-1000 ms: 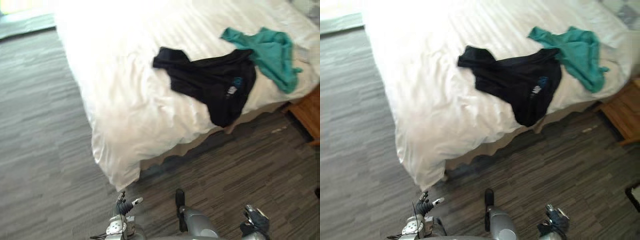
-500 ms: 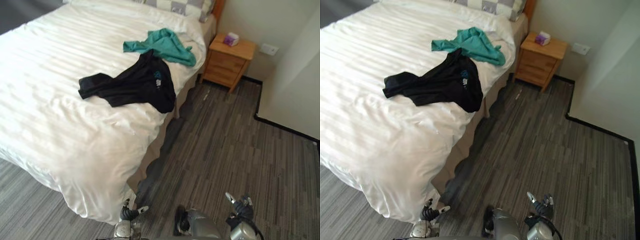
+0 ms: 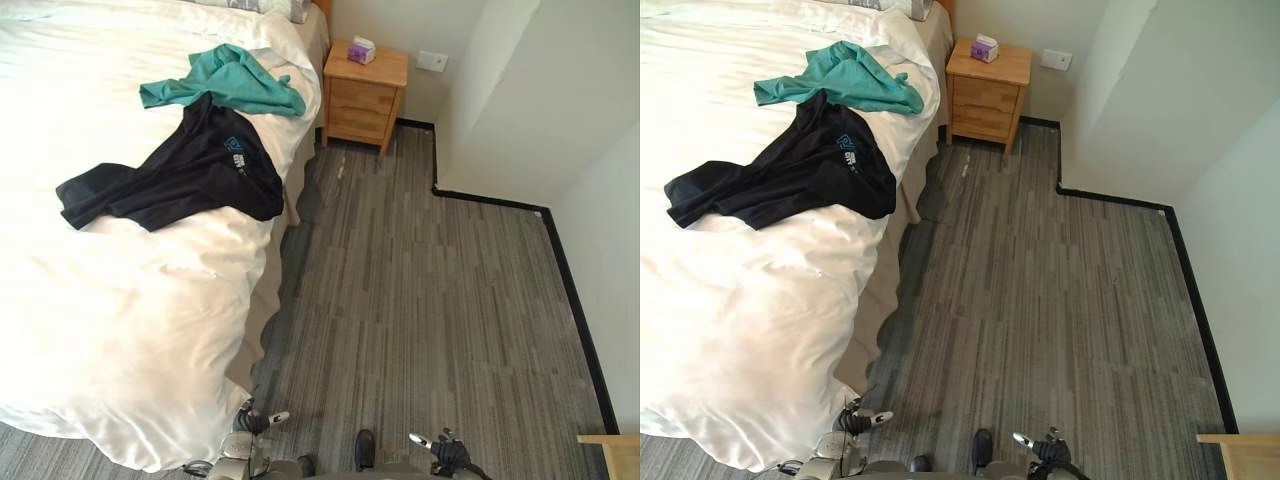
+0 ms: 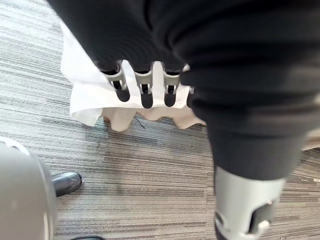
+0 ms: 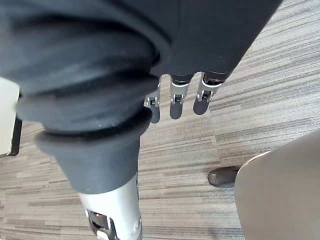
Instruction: Tidy the bed and pick cloth on bed and put in laundry
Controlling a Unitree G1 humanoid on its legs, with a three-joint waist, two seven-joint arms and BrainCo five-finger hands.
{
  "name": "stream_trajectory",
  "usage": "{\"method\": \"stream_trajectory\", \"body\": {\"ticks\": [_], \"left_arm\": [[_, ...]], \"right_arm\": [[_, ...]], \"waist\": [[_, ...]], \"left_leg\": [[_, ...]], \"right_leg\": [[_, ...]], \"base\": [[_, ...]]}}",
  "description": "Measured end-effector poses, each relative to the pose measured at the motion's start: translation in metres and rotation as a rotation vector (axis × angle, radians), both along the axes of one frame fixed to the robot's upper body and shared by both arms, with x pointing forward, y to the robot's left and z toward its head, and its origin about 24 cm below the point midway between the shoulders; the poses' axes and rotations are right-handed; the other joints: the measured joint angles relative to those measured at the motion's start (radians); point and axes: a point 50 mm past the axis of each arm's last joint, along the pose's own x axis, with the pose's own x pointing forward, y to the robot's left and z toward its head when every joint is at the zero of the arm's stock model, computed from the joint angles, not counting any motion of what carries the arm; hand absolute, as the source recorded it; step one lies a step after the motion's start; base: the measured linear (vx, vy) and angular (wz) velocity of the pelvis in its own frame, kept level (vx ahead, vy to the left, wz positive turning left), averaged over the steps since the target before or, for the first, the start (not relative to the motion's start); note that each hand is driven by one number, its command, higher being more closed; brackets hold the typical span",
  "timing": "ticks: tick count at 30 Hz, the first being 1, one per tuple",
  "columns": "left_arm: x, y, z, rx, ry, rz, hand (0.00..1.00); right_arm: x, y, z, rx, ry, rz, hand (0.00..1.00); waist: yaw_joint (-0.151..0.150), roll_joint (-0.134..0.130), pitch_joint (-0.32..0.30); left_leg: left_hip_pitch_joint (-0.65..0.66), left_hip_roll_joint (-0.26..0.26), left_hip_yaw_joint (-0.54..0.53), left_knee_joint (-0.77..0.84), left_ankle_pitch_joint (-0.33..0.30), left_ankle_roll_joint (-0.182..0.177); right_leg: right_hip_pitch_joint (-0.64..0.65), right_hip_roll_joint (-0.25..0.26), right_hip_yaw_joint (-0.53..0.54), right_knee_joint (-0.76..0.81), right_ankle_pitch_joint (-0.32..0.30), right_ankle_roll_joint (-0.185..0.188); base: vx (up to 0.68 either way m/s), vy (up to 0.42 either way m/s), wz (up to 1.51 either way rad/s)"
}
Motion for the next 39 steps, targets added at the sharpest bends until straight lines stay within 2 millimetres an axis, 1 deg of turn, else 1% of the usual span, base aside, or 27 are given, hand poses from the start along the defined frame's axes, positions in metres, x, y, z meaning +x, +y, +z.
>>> {"method": "stream_trajectory", "body": {"ticks": [3, 5, 6, 7, 8, 9, 10, 11, 12, 13, 14, 16, 17, 19, 21, 22, 25, 26, 27, 28, 30, 31, 33, 35, 37, 38, 39], "left_arm": [[-0.008, 0.002, -0.002, -0.018, 0.012, 0.032, 0.00], [-0.011, 0.004, -0.002, -0.036, 0.006, 0.076, 0.00], [-0.019, 0.011, -0.002, -0.037, -0.003, 0.142, 0.00], [-0.026, 0.016, -0.001, -0.047, -0.023, 0.224, 0.00], [-0.027, 0.018, 0.001, -0.048, -0.040, 0.251, 0.00], [-0.025, 0.014, 0.004, -0.069, -0.080, 0.279, 0.00], [-0.029, 0.010, 0.003, -0.077, -0.073, 0.284, 0.00], [-0.030, 0.008, 0.002, -0.080, -0.065, 0.277, 0.00], [-0.028, 0.009, 0.003, -0.081, -0.085, 0.273, 0.00], [-0.020, 0.011, 0.005, -0.076, -0.106, 0.254, 0.00], [-0.025, 0.008, 0.003, -0.087, -0.079, 0.243, 0.00], [-0.025, 0.010, 0.003, -0.083, -0.078, 0.244, 0.00], [-0.025, 0.010, 0.003, -0.082, -0.082, 0.240, 0.00], [-0.024, 0.011, 0.003, -0.079, -0.082, 0.237, 0.00], [-0.023, 0.012, 0.004, -0.073, -0.083, 0.219, 0.00], [-0.020, 0.014, 0.005, -0.065, -0.085, 0.204, 0.00], [-0.019, 0.020, 0.005, -0.047, -0.079, 0.194, 0.00], [-0.024, 0.018, 0.002, -0.046, -0.055, 0.178, 0.00], [-0.022, 0.016, 0.002, -0.043, -0.047, 0.144, 0.00], [-0.023, 0.016, 0.002, -0.035, -0.038, 0.125, 0.00], [-0.024, 0.013, 0.000, -0.036, -0.015, 0.093, 0.00], [-0.023, 0.013, 0.000, -0.036, -0.014, 0.089, 0.00], [-0.019, 0.011, 0.000, -0.040, -0.017, 0.085, 0.00], [-0.013, 0.009, 0.001, -0.043, -0.032, 0.081, 0.00], [-0.007, 0.008, 0.003, -0.043, -0.047, 0.073, 0.00], [-0.006, 0.008, 0.003, -0.039, -0.048, 0.068, 0.00], [-0.010, 0.008, 0.002, -0.036, -0.039, 0.071, 0.00]], "right_arm": [[-0.001, -0.002, 0.000, 0.005, -0.003, -0.034, 0.00], [0.000, -0.005, 0.001, 0.009, -0.011, -0.054, 0.00], [0.001, -0.005, 0.002, 0.018, -0.026, -0.056, 0.00], [0.001, -0.005, 0.003, 0.026, -0.043, -0.074, 0.00], [0.001, -0.007, 0.004, 0.025, -0.054, -0.079, 0.00], [-0.003, -0.010, 0.005, 0.019, -0.051, -0.086, 0.00], [-0.005, -0.014, 0.005, 0.011, -0.044, -0.084, 0.00], [-0.001, -0.019, 0.007, -0.001, -0.053, -0.078, 0.00], [0.000, -0.021, 0.007, -0.006, -0.058, -0.077, 0.00], [0.001, -0.026, 0.007, -0.016, -0.047, -0.085, 0.00], [0.007, -0.028, 0.007, -0.012, -0.047, -0.090, 0.00], [0.008, -0.021, 0.005, 0.017, -0.048, -0.111, 0.00], [0.009, -0.021, 0.006, 0.020, -0.051, -0.119, 0.00], [0.008, -0.019, 0.005, 0.024, -0.050, -0.119, 0.00], [0.002, -0.017, 0.003, 0.031, -0.036, -0.123, 0.00], [0.000, -0.013, 0.002, 0.048, -0.028, -0.118, 0.00], [-0.009, -0.006, -0.001, 0.070, -0.012, -0.127, 0.00], [-0.011, -0.007, -0.001, 0.066, -0.012, -0.129, 0.00], [-0.007, -0.006, 0.000, 0.067, -0.031, -0.128, 0.00], [-0.006, -0.006, 0.001, 0.068, -0.039, -0.130, 0.00], [0.000, -0.008, 0.004, 0.060, -0.068, -0.129, 0.00], [0.000, -0.009, 0.004, 0.057, -0.072, -0.129, 0.00], [0.007, -0.014, 0.007, 0.046, -0.105, -0.142, 0.00], [0.013, -0.022, 0.012, 0.022, -0.143, -0.148, 0.00], [0.013, -0.025, 0.013, 0.025, -0.151, -0.179, 0.00], [0.013, -0.025, 0.013, 0.028, -0.149, -0.192, 0.00], [0.011, -0.025, 0.012, 0.030, -0.144, -0.197, 0.00]], "waist": [[-0.018, 0.015, 0.002], [-0.017, 0.031, 0.017], [-0.016, 0.033, 0.031], [-0.017, 0.036, 0.034], [-0.015, 0.045, 0.035], [0.001, 0.061, 0.036], [0.013, 0.072, 0.030], [0.026, 0.091, 0.025], [0.028, 0.079, 0.031], [0.032, 0.077, 0.036], [0.023, 0.101, 0.041], [0.012, 0.095, 0.044], [0.017, 0.096, 0.044], [0.022, 0.088, 0.040], [0.013, 0.060, 0.021], [0.005, 0.040, 0.023], [0.009, 0.015, 0.020], [0.007, 0.020, 0.011], [-0.011, -0.001, 0.014], [-0.024, -0.002, 0.016], [-0.046, -0.008, 0.022], [-0.048, -0.005, 0.028], [-0.064, 0.023, 0.047], [-0.081, 0.055, 0.065], [-0.088, 0.061, 0.071], [-0.100, 0.059, 0.073], [-0.100, 0.051, 0.077]], "left_leg": [[0.014, 0.009, 0.029, 0.003, -0.002, -0.005], [0.010, 0.037, 0.066, 0.069, -0.031, -0.053], [-0.019, 0.073, 0.112, 0.220, -0.058, -0.098], [-0.104, 0.136, 0.145, 0.482, -0.057, -0.103], [-0.148, 0.176, 0.155, 0.608, -0.027, -0.062], [-0.214, 0.234, 0.164, 0.784, 0.104, -0.037], [-0.236, 0.237, 0.159, 0.800, 0.187, -0.045], [-0.277, 0.258, 0.165, 0.835, 0.219, -0.067], [-0.293, 0.233, 0.163, 0.843, 0.162, -0.071], [-0.302, 0.187, 0.151, 0.735, 0.048, -0.074], [-0.306, 0.171, 0.133, 0.564, 0.003, -0.068], [-0.325, 0.135, 0.135, 0.328, 0.023, -0.081], [-0.330, 0.127, 0.132, 0.164, 0.080, -0.096], [-0.343, 0.119, 0.125, 0.113, 0.207, -0.058], [-0.336, 0.087, 0.136, 0.146, 0.172, 0.045], [-0.334, 0.083, 0.150, 0.188, 0.139, 0.065], [-0.276, 0.081, 0.160, 0.221, 0.103, 0.043], [-0.191, 0.075, 0.143, 0.149, 0.049, 0.039], [-0.125, 0.046, 0.125, 0.093, 0.024, 0.045], [-0.101, 0.034, 0.114, 0.078, 0.015, 0.051], [-0.011, 0.025, 0.070, 0.063, -0.023, 0.050], [0.018, 0.026, 0.058, 0.050, -0.027, 0.050], [0.095, 0.057, 0.018, 0.012, -0.033, 0.044], [0.155, 0.098, -0.007, -0.006, -0.033, 0.043], [0.193, 0.112, -0.010, -0.038, -0.036, 0.038], [0.234, 0.123, -0.012, -0.063, -0.051, -0.001], [0.263, 0.123, -0.015, -0.074, -0.061, -0.019]], "right_leg": [[0.004, 0.004, 0.003, 0.008, -0.011, -0.001], [-0.011, 0.015, -0.005, 0.095, -0.072, -0.027], [-0.024, 0.011, -0.027, 0.198, -0.126, -0.032], [-0.038, 0.003, -0.032, 0.281, -0.190, -0.041], [-0.030, 0.009, -0.029, 0.300, -0.217, -0.037], [0.003, 0.013, -0.016, 0.280, -0.232, -0.043], [0.042, 0.019, -0.006, 0.196, -0.237, -0.051], [0.036, 0.017, -0.041, 0.286, -0.244, -0.053], [0.029, -0.010, -0.049, 0.333, -0.278, -0.084], [0.057, -0.031, -0.005, 0.280, -0.288, -0.053], [0.049, -0.020, 0.025, 0.259, -0.275, -0.065], [0.059, -0.029, 0.043, 0.216, -0.273, -0.067], [0.072, -0.029, 0.059, 0.188, -0.275, -0.064], [0.098, -0.036, 0.087, 0.159, -0.291, -0.037], [0.118, -0.080, 0.089, 0.139, -0.295, 0.004], [0.132, -0.096, 0.085, 0.146, -0.279, 0.024], [0.077, -0.093, 0.087, 0.379, -0.254, 0.049], [0.007, -0.089, 0.084, 0.590, -0.245, 0.096], [-0.078, -0.112, 0.089, 0.817, -0.189, 0.176], [-0.121, -0.129, 0.080, 0.914, -0.145, 0.194], [-0.245, -0.170, -0.016, 1.141, -0.219, 0.110], [-0.265, -0.173, -0.047, 1.152, -0.257, 0.095], [-0.314, -0.159, -0.136, 1.071, -0.334, 0.046], [-0.372, -0.122, -0.196, 0.755, -0.338, 0.028], [-0.412, -0.123, -0.174, 0.471, -0.224, 0.023], [-0.421, -0.125, -0.130, 0.278, -0.124, 0.034], [-0.423, -0.130, -0.102, 0.240, -0.114, 0.039]], "base": [[-0.01, -0.010, -0.12], [-0.01, -0.061, -0.32], [-0.06, -0.126, -0.32], [-0.07, -0.101, -0.26], [-0.05, -0.078, -0.34], [0.06, -0.050, -0.51], [0.15, -0.102, -0.75], [0.23, -0.083, -0.60], [0.44, -0.110, -0.54], [0.41, -0.033, -0.51], [0.36, -0.033, -0.49], [0.22, 0.031, -0.37], [0.28, 0.041, -0.34], [0.36, 0.081, -0.44], [0.51, 0.130, -0.20], [0.64, 0.149, -0.08], [0.47, 0.113, -0.14], [0.46, 0.123, -0.02], [0.50, 0.119, 0.17], [0.50, 0.054, 0.46], [0.53, -0.001, 0.56], [0.39, -0.046, 0.54], [0.44, -0.122, 0.64], [0.58, -0.235, 0.78], [0.63, -0.344, 0.82], [0.46, -0.270, 0.85], [0.64, -0.387, 0.60]]}}
